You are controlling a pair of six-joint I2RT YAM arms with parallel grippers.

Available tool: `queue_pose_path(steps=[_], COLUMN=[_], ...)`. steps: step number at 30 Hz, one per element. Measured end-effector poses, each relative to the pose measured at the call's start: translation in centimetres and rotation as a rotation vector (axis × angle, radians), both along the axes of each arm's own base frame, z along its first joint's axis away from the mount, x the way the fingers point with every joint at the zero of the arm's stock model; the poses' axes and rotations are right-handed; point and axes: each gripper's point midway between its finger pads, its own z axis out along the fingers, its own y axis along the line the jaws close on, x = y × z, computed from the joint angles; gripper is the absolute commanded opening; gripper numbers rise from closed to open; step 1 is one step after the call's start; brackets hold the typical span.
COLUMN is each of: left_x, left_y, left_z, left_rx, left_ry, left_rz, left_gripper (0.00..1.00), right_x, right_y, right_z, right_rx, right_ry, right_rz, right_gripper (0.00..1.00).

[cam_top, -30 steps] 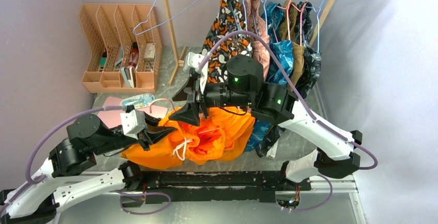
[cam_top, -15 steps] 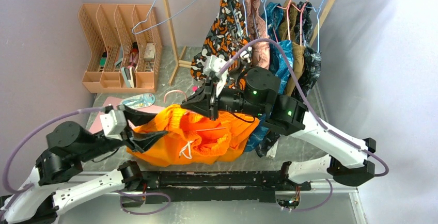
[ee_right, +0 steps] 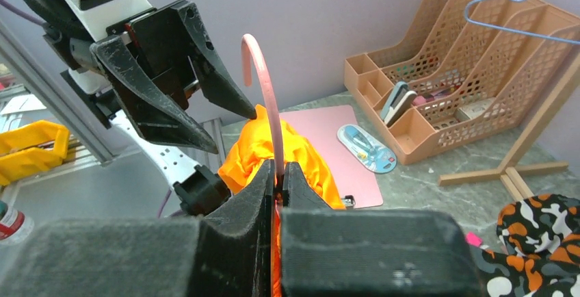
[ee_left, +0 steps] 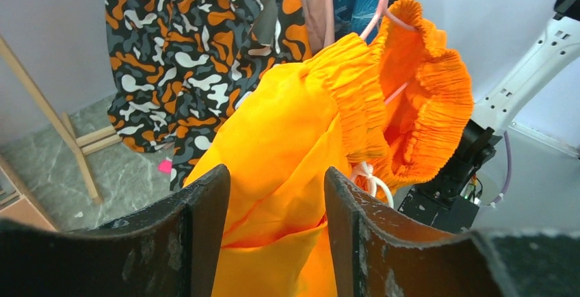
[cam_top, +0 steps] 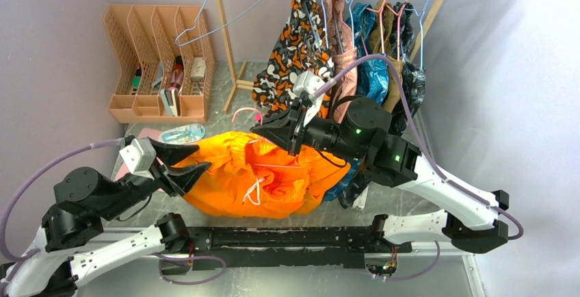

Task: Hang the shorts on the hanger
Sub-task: Hang the shorts on the hanger.

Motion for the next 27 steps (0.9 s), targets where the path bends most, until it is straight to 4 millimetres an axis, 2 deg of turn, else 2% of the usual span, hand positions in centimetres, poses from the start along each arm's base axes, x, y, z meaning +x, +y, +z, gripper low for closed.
queue_pose_path(steps=[5, 12, 16, 22, 27], left_x=[0.6, 1.6, 2.3, 2.7, 3.2], left_y=[-0.2, -1.5, -0.4, 2.0, 2.5], left_z=[-1.0, -3.2, -4.1, -3.9, -4.2], left_rx=[0.007, 0.05, 0.034, -0.064, -0.075], left_ry=[0.046, 0.177, 0.245, 0.29, 0.293], left_rz=[0.03, 0.068, 0.156, 0.26, 0.308], left_gripper=[0.53, 0.71, 0.75, 0.76, 0.75], right_x=[0.5, 1.6, 2.9, 4.3, 4.5], right_y=[-0.5, -0.9, -1.1, -1.8, -1.9], right_z=[-0.5, -0.8, -1.3, -1.2, -1.0], right_rx=[0.009, 0.027, 0.042, 0.068, 0.081], right_ry=[0.015, 0.042, 0.067, 0.086, 0.092], right_rz=[-0.037, -0.111, -0.183, -0.275, -0.292], right_gripper=[0.0, 0.0, 0.0, 0.0, 0.0])
